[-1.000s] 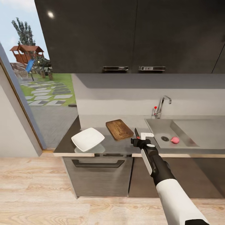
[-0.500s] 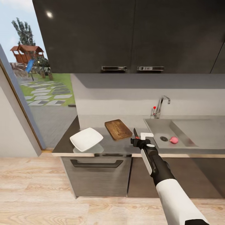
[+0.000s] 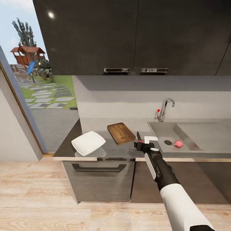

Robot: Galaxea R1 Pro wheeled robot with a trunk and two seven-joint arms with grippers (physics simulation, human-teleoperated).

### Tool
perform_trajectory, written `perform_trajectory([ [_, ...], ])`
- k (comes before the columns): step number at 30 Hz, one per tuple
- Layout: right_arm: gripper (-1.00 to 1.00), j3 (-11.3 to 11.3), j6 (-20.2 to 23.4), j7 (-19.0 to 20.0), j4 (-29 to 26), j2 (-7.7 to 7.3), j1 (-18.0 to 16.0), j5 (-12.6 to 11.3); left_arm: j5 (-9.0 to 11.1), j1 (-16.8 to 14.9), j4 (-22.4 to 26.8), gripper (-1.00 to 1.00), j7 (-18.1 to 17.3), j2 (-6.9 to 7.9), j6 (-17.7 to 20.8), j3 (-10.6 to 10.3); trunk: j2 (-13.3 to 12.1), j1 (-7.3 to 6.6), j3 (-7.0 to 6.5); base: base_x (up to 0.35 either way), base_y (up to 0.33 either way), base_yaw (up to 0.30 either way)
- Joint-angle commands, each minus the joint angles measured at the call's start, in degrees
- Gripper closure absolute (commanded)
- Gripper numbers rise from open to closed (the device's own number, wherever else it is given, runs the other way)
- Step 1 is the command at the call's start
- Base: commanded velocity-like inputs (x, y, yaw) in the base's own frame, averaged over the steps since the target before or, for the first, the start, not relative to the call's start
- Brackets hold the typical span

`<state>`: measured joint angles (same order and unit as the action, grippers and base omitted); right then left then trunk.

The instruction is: In the kitchen, take the Vidalia onion out of the sink, dice it on the chopping board with the paring knife, put the diced onion into the bowl on the countertop, then place both the paring knife and the chopping board into the sink.

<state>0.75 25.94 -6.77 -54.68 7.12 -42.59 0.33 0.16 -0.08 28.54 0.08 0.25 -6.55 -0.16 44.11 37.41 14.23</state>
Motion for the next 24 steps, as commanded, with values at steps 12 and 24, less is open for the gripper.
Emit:
perform_trajectory([
  [12,-1.00,0.12,0.34,-0.20,0.09,0.00,-0.03,0.02,0.02,-0.01,0.03,-1.00,0.01,0.01,-0.13,0.01,0.06,0.01,0.08,0.000,-0.058,0.000],
  [24,-1.00,0.12,0.34,0.07,0.19,0.00,-0.03,-0.06,0.02,-0.01,0.03,-1.00,0.01,0.01,-0.13,0.00,0.06,0.01,0.08,0.000,-0.065,0.000],
])
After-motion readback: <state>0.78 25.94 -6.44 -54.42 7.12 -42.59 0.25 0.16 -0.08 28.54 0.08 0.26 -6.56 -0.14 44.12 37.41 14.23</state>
